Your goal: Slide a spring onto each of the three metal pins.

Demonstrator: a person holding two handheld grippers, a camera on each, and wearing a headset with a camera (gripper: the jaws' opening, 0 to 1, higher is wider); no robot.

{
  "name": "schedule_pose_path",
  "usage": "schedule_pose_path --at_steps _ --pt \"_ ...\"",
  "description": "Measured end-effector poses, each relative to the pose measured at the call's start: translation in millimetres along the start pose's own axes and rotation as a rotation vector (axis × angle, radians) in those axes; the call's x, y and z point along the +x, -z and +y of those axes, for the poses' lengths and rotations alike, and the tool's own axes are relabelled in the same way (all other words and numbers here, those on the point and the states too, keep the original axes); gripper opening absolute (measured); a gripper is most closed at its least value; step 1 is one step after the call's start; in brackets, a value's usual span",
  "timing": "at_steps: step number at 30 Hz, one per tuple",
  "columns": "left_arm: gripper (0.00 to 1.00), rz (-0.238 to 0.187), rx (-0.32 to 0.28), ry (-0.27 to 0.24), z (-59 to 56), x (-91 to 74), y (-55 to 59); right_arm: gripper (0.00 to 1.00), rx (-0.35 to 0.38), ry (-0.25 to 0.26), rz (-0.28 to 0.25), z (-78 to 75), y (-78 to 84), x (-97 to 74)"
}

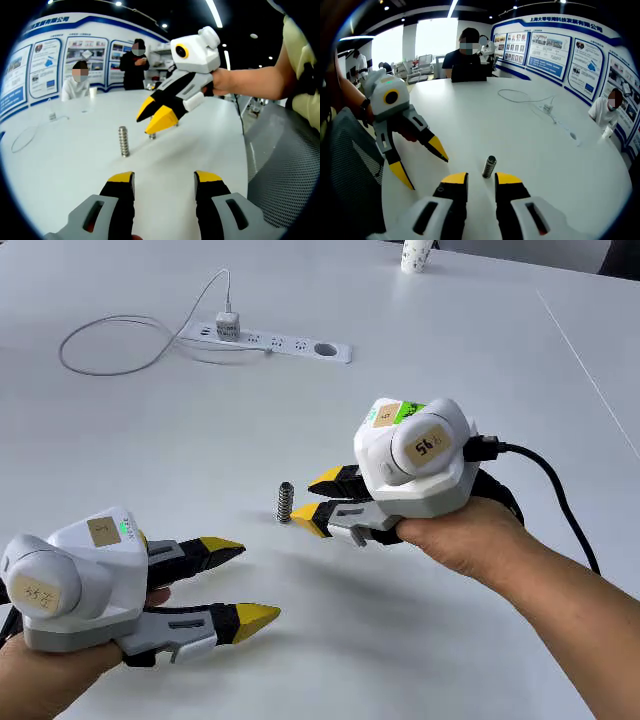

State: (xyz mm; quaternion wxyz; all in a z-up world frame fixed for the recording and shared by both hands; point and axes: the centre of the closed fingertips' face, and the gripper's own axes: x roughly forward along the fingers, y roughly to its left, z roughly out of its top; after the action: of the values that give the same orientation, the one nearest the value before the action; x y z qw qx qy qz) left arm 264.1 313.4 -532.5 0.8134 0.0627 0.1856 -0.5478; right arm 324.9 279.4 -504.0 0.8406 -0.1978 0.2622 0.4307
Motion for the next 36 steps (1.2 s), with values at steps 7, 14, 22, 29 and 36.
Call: schedule_pose_path --at_steps 7,14,22,29,36 --pt "0.50 -0.004 0.004 -0.005 0.5 -0.4 -3.2 0.23 0.011 -0.002 -0.008 11.3 9.2 -10.1" --pt "0.52 -0.002 0.008 -0.007 0.6 -0.4 -3.9 0.23 0.039 0.005 -0.005 13.5 22.4 -20.3" --pt "0.54 -0.003 0.010 -0.013 1.5 -0.3 -5.8 0.25 0.061 0.018 -0.005 14.3 34.5 -31.1" --pt "0.55 -0.002 0.007 -0.019 2.9 -1.1 -5.4 0.26 0.092 0.037 0.000 10.8 49.5 -46.6" --pt "0.56 0.002 0.009 -0.015 1.3 1.4 -5.3 0.27 0.126 0.069 0.007 2.4 64.1 -61.9"
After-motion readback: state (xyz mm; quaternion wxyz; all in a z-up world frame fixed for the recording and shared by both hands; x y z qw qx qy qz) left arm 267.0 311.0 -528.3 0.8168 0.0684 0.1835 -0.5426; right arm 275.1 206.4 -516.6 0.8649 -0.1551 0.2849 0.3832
